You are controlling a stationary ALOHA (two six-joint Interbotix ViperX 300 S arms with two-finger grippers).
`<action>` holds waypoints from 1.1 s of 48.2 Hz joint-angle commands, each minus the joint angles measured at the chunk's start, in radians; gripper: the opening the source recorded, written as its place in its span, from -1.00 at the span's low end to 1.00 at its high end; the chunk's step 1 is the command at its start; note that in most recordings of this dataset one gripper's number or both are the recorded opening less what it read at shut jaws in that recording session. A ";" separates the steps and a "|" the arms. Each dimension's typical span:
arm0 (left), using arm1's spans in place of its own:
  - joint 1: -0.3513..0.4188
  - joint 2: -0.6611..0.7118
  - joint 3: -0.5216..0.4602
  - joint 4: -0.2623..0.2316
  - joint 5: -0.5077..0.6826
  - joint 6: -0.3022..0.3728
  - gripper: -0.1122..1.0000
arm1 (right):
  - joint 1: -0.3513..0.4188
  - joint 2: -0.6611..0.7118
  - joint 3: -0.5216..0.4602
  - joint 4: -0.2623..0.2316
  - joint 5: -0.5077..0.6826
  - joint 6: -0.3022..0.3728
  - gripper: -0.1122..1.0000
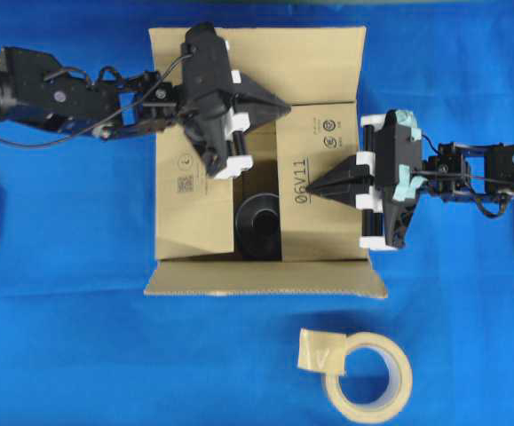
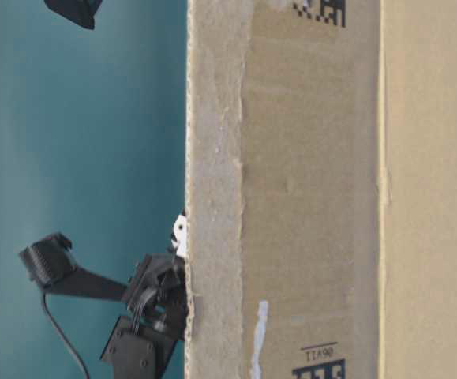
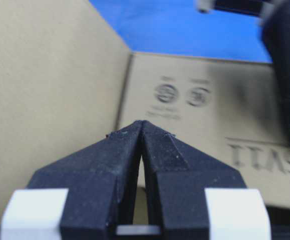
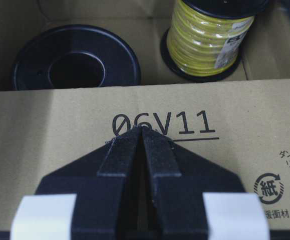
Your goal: Close the cardboard box.
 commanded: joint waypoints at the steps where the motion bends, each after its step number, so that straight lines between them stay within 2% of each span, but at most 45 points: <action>1: 0.014 0.003 -0.035 0.002 -0.009 0.003 -0.79 | 0.003 -0.006 -0.017 0.003 -0.009 0.002 -0.79; 15: 0.040 0.072 -0.043 0.002 -0.015 0.003 -0.79 | 0.011 -0.008 -0.018 0.003 -0.009 0.002 -0.79; 37: 0.041 0.097 -0.037 0.002 -0.020 0.003 -0.79 | 0.018 -0.018 -0.018 0.003 0.002 0.002 -0.79; 46: 0.041 0.095 -0.035 0.002 -0.020 0.003 -0.79 | 0.037 -0.121 -0.026 0.003 0.066 0.002 -0.79; 53: 0.041 0.095 -0.034 0.002 -0.018 0.002 -0.79 | 0.087 -0.239 -0.031 0.003 0.109 0.002 -0.79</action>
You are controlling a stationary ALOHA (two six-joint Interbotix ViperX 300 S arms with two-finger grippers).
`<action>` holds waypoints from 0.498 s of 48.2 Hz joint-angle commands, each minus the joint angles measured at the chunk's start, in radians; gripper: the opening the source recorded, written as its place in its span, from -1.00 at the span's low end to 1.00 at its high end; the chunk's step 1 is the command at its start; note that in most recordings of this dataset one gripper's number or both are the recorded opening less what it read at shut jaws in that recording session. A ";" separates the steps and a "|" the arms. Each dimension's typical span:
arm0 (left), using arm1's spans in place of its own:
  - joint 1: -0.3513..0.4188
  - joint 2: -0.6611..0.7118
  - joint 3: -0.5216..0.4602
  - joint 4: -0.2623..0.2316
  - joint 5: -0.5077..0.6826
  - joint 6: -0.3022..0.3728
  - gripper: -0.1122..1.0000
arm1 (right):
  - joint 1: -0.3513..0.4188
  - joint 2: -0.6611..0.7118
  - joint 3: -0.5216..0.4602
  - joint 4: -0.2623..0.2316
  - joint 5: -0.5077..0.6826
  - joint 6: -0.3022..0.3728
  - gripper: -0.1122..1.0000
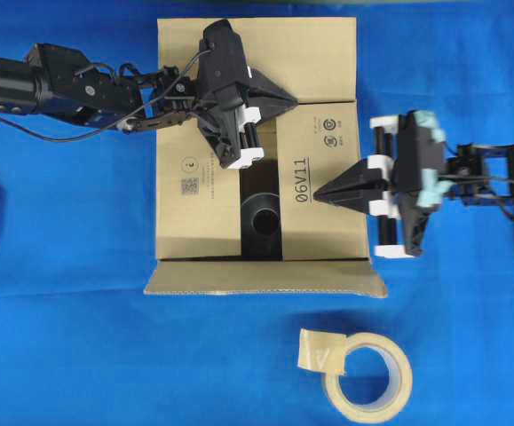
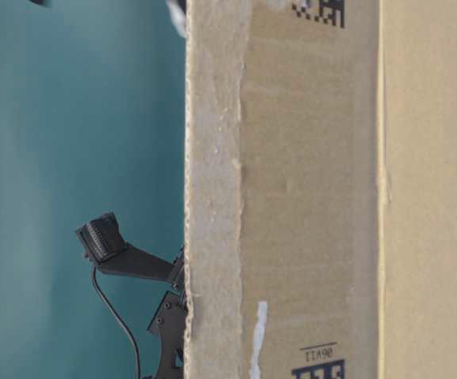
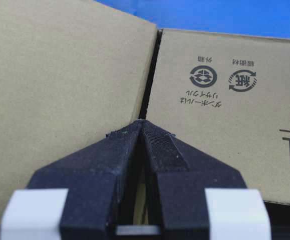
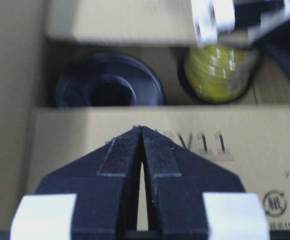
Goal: Close the cardboard box.
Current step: 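Swing the right gripper down and fold the front flap up and over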
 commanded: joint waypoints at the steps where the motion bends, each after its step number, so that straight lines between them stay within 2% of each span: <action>1: 0.005 -0.012 -0.008 0.002 -0.003 -0.002 -0.79 | 0.040 -0.089 -0.023 0.002 0.015 0.002 -0.79; 13: 0.005 -0.012 -0.006 0.002 -0.003 -0.003 -0.79 | 0.206 -0.233 -0.002 0.000 0.005 0.000 -0.79; 24: 0.005 -0.014 -0.006 0.002 -0.003 -0.003 -0.79 | 0.339 -0.204 0.006 -0.006 -0.005 -0.011 -0.79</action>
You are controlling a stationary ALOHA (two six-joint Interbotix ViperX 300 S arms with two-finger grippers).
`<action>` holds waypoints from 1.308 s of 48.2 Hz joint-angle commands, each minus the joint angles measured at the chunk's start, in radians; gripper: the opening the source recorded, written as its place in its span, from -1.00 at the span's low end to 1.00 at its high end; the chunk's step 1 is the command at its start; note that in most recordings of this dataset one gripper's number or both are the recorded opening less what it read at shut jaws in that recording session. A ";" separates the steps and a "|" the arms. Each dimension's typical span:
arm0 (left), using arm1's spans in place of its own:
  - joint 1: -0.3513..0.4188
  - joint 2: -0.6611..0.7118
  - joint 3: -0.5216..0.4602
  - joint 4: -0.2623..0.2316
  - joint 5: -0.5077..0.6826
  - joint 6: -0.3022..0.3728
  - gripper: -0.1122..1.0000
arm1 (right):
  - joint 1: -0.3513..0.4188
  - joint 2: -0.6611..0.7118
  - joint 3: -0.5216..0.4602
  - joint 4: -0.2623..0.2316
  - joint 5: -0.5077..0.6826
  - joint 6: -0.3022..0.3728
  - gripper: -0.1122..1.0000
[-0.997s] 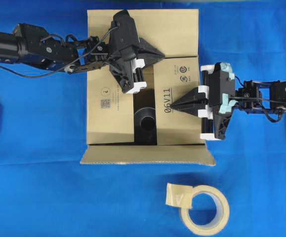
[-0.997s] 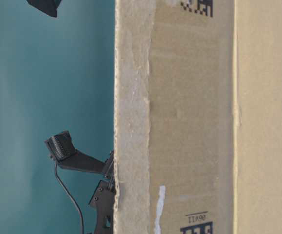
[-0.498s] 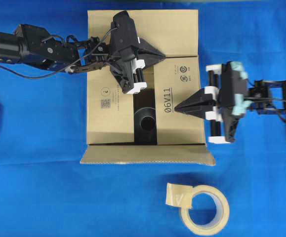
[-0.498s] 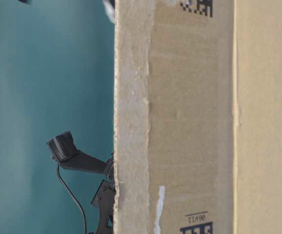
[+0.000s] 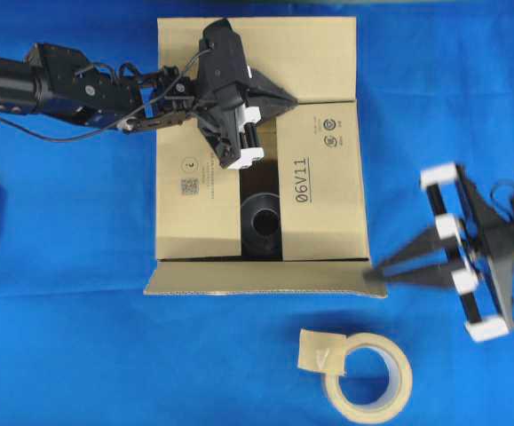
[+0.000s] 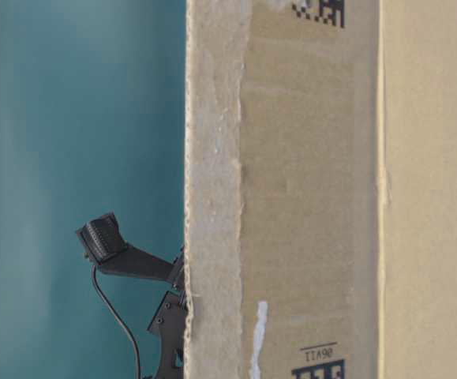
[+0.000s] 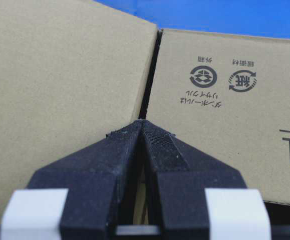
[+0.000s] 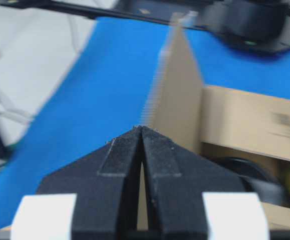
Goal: Close the cardboard box.
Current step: 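Swing the right gripper down and fold the front flap up and over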
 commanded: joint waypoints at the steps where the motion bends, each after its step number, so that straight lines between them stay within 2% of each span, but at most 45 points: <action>1: 0.005 -0.012 -0.006 0.002 -0.003 -0.002 -0.79 | 0.037 0.023 -0.003 -0.005 -0.003 -0.003 -0.79; 17: 0.005 -0.015 0.005 0.002 -0.002 -0.006 -0.79 | 0.083 0.155 0.020 -0.002 -0.040 0.003 -0.79; 33: 0.005 -0.017 0.005 0.002 -0.002 -0.006 -0.79 | 0.067 0.135 0.021 -0.003 -0.038 -0.002 -0.79; 41: 0.002 -0.017 0.005 0.002 -0.002 -0.011 -0.79 | -0.006 0.078 0.032 -0.003 -0.009 -0.003 -0.79; 49: -0.002 -0.017 0.005 0.002 -0.002 -0.012 -0.79 | -0.129 0.021 0.055 -0.002 0.040 0.000 -0.79; 55: -0.003 -0.017 0.005 0.000 -0.002 -0.012 -0.79 | -0.215 0.021 0.058 -0.002 0.089 0.005 -0.79; 63: -0.003 -0.017 0.005 0.002 -0.002 -0.012 -0.79 | -0.279 0.075 0.058 0.000 0.130 0.006 -0.79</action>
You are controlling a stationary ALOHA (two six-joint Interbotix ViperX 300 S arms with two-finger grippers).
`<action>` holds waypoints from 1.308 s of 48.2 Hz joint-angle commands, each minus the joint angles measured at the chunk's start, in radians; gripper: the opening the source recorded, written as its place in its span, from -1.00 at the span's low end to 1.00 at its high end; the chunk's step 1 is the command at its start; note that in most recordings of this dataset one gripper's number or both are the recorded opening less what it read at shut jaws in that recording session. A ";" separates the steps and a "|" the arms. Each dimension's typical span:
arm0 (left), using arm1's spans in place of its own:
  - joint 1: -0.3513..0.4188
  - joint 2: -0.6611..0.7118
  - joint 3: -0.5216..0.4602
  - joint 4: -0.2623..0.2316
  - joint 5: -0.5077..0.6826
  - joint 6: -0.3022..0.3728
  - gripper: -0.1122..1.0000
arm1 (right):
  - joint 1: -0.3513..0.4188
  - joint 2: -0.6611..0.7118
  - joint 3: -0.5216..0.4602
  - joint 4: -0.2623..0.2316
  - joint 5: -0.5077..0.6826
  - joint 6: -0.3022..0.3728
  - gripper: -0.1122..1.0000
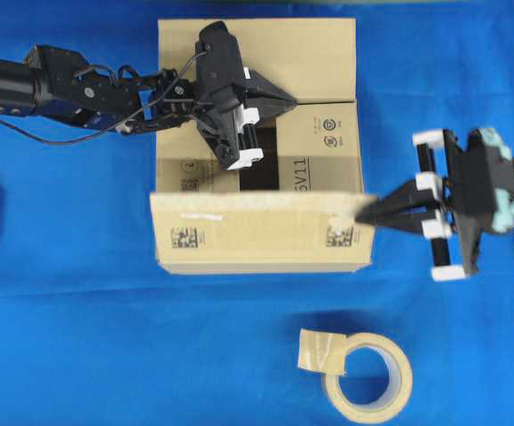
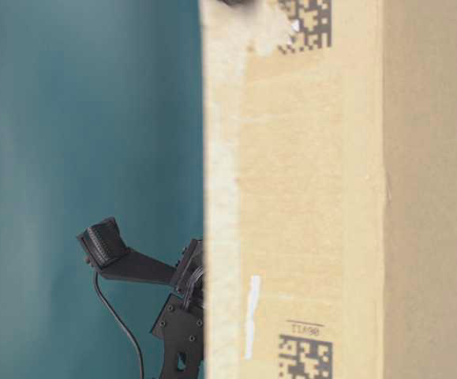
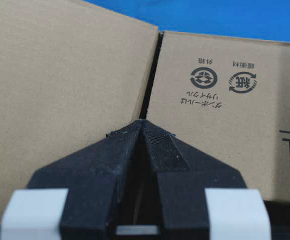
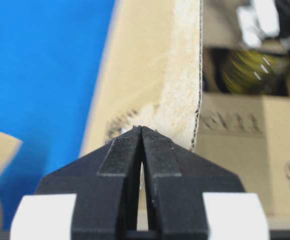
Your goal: Close the cardboard box.
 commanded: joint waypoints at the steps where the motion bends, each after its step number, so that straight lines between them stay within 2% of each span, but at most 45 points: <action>1: 0.002 -0.018 -0.005 0.002 -0.003 -0.003 -0.79 | -0.026 0.035 -0.009 0.003 0.011 0.003 -0.79; 15: 0.002 -0.018 -0.006 0.002 -0.003 -0.003 -0.79 | -0.032 0.192 -0.017 0.026 0.018 0.006 -0.79; 25: -0.002 -0.029 -0.008 0.002 0.000 -0.003 -0.79 | -0.032 0.204 -0.025 0.028 0.017 0.006 -0.79; 34: -0.017 -0.123 -0.029 0.002 0.028 -0.002 -0.79 | -0.032 0.204 -0.025 0.028 0.017 0.006 -0.79; 41: -0.017 -0.210 -0.074 0.002 0.133 0.002 -0.79 | -0.032 0.204 -0.026 0.028 0.009 0.006 -0.79; 49: 0.026 -0.270 -0.152 0.002 0.293 0.020 -0.79 | -0.034 0.206 -0.026 0.028 -0.005 0.005 -0.79; 60: 0.170 -0.253 -0.268 0.003 0.497 0.107 -0.79 | -0.032 0.206 -0.026 0.028 -0.014 0.005 -0.79; 63: 0.213 -0.233 -0.298 0.003 0.545 0.114 -0.79 | -0.032 0.206 -0.026 0.028 -0.015 0.005 -0.79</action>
